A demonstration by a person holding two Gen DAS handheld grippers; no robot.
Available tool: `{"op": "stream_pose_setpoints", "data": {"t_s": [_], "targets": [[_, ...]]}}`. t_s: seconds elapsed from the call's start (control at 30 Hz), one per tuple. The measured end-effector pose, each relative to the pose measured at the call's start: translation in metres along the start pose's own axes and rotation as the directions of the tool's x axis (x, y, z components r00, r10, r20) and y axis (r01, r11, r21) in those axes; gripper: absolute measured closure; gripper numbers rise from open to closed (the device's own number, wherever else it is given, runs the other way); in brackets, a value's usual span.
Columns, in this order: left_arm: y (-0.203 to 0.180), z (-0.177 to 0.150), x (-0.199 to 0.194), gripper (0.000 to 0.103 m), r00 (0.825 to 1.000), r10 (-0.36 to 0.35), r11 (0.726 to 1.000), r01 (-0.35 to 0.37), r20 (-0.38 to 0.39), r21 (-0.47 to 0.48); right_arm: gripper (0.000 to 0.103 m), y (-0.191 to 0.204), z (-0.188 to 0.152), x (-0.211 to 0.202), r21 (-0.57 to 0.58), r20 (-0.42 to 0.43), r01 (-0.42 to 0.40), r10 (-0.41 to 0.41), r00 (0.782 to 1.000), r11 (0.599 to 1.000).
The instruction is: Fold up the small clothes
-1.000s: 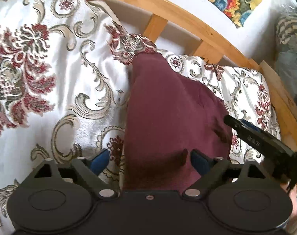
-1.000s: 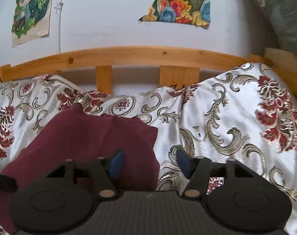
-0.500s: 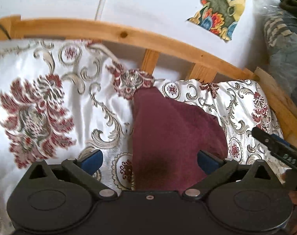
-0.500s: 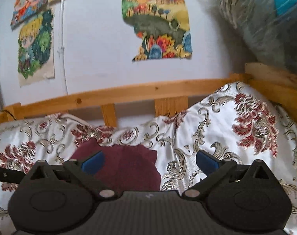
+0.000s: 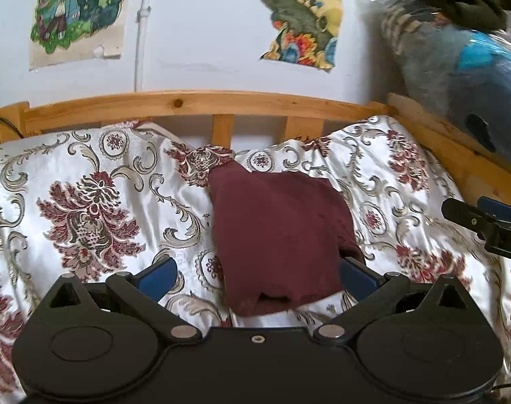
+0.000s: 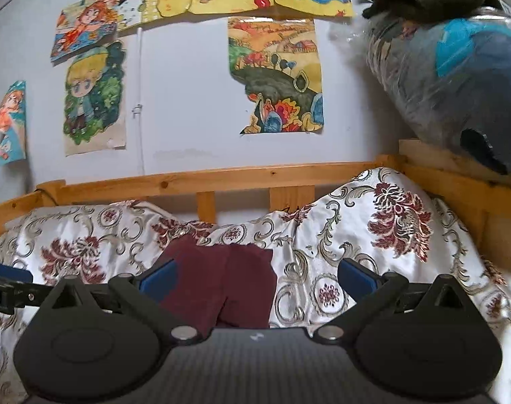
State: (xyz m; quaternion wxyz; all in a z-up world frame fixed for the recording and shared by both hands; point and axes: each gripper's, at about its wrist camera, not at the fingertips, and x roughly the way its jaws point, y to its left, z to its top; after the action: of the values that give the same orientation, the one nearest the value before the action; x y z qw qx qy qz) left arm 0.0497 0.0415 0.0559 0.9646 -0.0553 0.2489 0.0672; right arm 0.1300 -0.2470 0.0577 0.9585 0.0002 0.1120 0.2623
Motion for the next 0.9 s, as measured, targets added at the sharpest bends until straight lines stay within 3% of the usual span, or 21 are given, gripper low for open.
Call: {"op": "stream_pose_setpoints", "data": {"t_s": [0.23,0.4,0.9], "targets": [[-0.002,-0.039,-0.029,0.001,1.0,0.026,1.0,-0.026,0.018,0.015,0.0,0.014,-0.033,-0.04,0.052,-0.043,-0.015,0.017,0.999,0.999],[-0.003,-0.061,-0.033,0.001,0.999,0.042,0.999,-0.042,0.022,0.025,0.0,0.025,-0.059,-0.053,0.009,-0.045,-0.008,0.009,0.999,1.0],[-0.006,-0.082,-0.019,0.001,0.995,0.099,0.995,-0.098,-0.026,0.021,0.0,0.027,-0.084,-0.038,0.045,-0.118,-0.009,0.014,0.993,0.999]]}}
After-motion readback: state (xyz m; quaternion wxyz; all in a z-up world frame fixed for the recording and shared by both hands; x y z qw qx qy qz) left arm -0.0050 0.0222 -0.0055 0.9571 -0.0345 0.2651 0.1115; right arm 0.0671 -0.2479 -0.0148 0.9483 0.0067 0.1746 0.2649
